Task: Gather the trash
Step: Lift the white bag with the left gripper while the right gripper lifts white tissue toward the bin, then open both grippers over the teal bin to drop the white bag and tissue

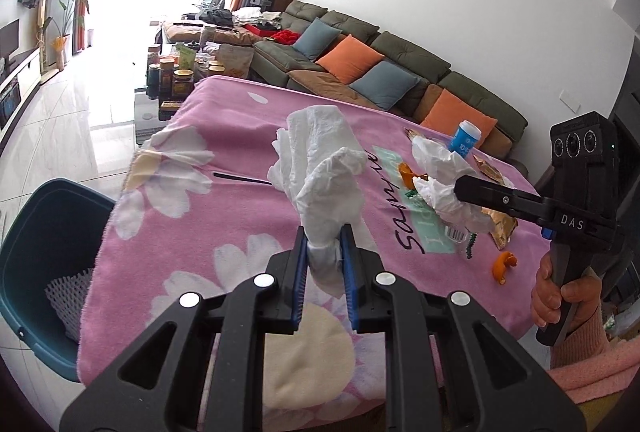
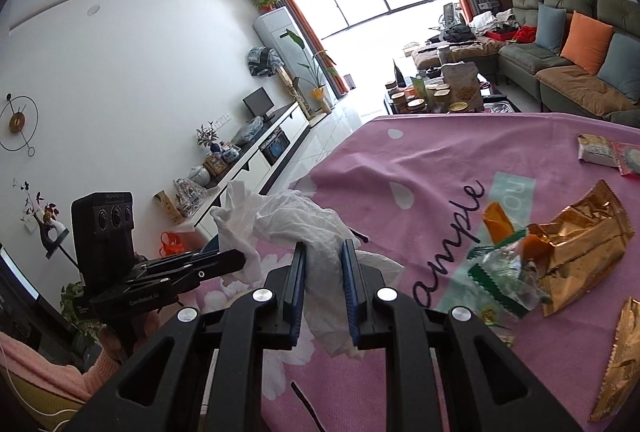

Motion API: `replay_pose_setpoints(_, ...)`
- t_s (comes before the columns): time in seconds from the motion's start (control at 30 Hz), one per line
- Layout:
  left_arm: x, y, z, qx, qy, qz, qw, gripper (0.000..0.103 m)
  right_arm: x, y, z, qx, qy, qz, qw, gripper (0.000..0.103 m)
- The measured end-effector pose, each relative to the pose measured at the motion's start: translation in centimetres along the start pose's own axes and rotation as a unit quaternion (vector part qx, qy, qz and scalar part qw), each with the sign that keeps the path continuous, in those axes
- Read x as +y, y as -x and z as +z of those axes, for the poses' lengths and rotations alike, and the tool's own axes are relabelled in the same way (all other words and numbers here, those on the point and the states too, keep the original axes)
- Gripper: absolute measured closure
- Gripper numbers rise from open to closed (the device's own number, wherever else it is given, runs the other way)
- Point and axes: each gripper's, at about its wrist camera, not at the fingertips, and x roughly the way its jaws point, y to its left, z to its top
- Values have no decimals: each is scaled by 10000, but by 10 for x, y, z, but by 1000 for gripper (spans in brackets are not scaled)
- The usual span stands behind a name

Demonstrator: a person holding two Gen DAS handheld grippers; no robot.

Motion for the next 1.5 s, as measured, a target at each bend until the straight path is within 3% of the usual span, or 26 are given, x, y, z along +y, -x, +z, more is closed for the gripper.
replay_pose_setpoints(0.43,72,48,-4,-340,561,772,9949,86,39,-65,13,505,255,550,9969,86)
replay_pose_setpoints(0.8,129,72,-14,-482,1147,1521,9805,86,74,-118,29,893,537,956,9900,86)
replay_pose_setpoints(1.23,179,73,-36,-236,1503,2179,9640,86,122,-187,40,1363,829,1196,9799,86)
replay_pose_setpoints(1.5,204,59,-42,-4,1646,2217,9611,85,143,-232,34,1729,852,1130,9747,85)
